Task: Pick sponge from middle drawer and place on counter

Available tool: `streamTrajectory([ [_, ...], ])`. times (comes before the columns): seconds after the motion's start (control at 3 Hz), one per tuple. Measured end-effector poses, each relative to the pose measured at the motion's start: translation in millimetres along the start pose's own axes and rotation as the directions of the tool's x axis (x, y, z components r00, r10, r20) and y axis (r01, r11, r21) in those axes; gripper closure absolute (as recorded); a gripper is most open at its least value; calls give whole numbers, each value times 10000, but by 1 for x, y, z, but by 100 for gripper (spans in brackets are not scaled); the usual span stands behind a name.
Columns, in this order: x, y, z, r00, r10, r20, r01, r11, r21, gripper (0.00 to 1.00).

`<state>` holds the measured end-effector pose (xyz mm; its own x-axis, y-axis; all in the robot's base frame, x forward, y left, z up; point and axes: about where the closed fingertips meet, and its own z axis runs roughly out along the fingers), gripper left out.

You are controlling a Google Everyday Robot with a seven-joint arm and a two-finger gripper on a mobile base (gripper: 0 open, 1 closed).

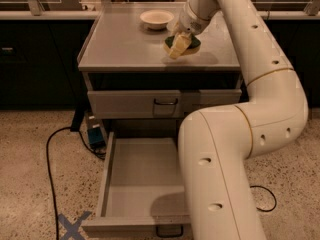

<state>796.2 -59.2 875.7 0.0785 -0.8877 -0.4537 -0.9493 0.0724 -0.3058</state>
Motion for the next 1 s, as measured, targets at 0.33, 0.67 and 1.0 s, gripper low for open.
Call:
streamTrajectory([
  [0.33, 29, 4, 17, 9980, 625, 91, -623, 9978, -231, 100],
  [0.67, 29, 4, 17, 9980, 625, 91, -623, 9978, -231, 100],
  [1.0, 29, 4, 18, 9980, 625, 91, -623, 9978, -231, 81],
])
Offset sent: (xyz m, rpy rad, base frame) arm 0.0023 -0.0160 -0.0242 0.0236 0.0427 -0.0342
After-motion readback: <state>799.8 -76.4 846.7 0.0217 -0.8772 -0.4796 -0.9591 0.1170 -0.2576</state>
